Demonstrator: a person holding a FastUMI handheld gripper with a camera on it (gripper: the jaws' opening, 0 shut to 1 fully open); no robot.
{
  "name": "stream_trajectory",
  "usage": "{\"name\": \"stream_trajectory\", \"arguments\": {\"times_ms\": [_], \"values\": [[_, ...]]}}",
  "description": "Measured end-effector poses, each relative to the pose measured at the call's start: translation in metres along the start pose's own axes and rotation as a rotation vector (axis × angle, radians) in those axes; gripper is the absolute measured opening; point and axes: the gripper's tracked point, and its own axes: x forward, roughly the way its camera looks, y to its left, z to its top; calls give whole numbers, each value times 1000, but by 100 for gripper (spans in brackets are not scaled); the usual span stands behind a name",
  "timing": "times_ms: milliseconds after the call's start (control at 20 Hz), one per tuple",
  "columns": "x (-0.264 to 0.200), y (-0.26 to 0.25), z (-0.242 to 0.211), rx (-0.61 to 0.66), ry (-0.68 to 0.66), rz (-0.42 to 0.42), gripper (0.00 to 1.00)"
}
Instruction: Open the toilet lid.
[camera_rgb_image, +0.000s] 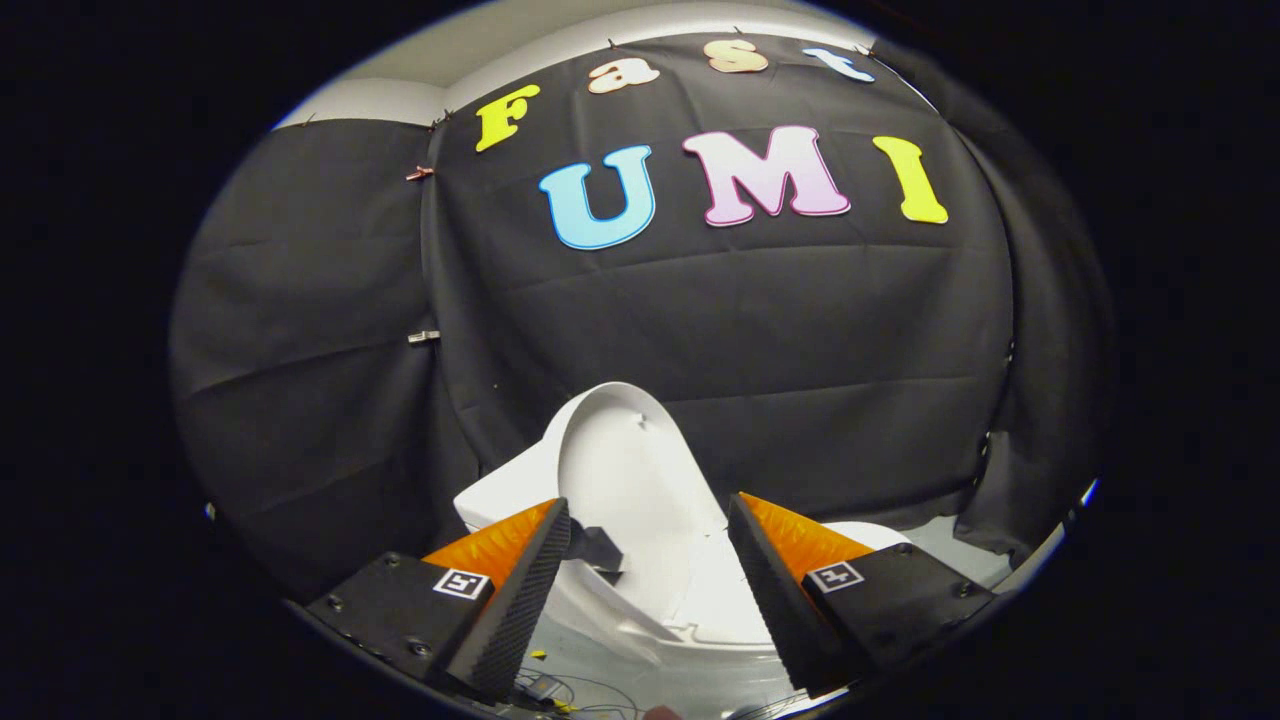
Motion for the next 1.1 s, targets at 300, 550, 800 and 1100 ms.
{"name": "stream_trajectory", "arguments": {"times_ms": [300,550,800,1100], "values": [[-11,-74,-6,-7,-23,-61,99],[-19,-132,-36,-30,-72,-89,99],[-25,-182,-70,-45,-126,-156,99],[-32,-217,-82,5,-175,-204,99]]}}
